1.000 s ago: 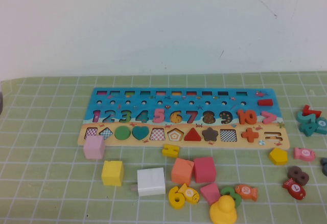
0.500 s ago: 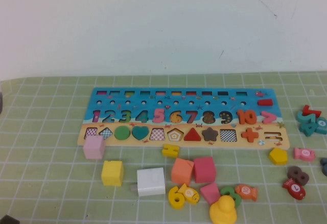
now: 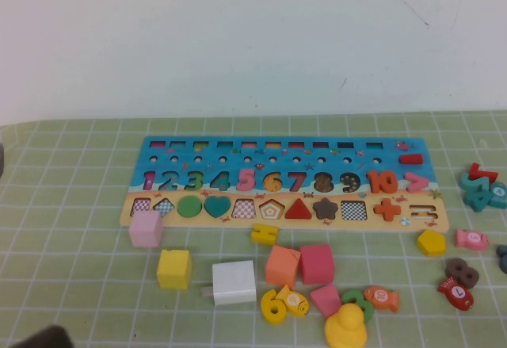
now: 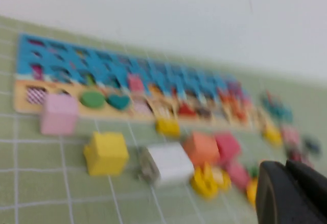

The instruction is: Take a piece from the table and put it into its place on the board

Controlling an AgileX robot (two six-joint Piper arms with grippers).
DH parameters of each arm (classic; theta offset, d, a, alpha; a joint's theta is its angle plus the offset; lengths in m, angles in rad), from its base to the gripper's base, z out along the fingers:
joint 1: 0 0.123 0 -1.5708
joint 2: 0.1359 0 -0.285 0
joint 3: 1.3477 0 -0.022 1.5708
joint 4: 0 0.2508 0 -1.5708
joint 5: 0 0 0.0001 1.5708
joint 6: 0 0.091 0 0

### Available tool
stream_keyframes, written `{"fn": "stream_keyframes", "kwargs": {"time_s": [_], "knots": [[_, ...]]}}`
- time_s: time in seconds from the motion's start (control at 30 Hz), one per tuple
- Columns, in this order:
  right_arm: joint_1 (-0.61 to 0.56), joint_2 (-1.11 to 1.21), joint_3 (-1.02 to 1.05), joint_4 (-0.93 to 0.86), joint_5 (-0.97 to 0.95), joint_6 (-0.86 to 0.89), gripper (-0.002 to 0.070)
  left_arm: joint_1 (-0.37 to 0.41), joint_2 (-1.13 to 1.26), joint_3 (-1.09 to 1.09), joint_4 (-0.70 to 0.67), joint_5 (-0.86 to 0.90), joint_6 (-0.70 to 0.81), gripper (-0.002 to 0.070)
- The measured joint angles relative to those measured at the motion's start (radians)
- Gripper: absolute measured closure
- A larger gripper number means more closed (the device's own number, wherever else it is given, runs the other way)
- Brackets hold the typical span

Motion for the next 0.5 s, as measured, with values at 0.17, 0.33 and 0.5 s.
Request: {"fn": "stream_keyframes", "kwargs": {"time_s": [0.17, 0.33, 0.5], "knots": [[0.000, 0.000, 0.000, 0.000, 0.000, 0.000, 0.0678, 0.000, 0.236, -0.194, 0.030, 0.300, 0.310, 0.0677], [0.000, 0.000, 0.000, 0.002, 0.000, 0.000, 0.0678, 0.000, 0.477, -0.344, 0.030, 0.397, 0.496, 0.0677], [0.000, 0.000, 0.000, 0.002, 0.001, 0.000, 0.0678, -0.002, 0.724, -0.438, 0.032, 0.486, 0.638, 0.0677]]}}
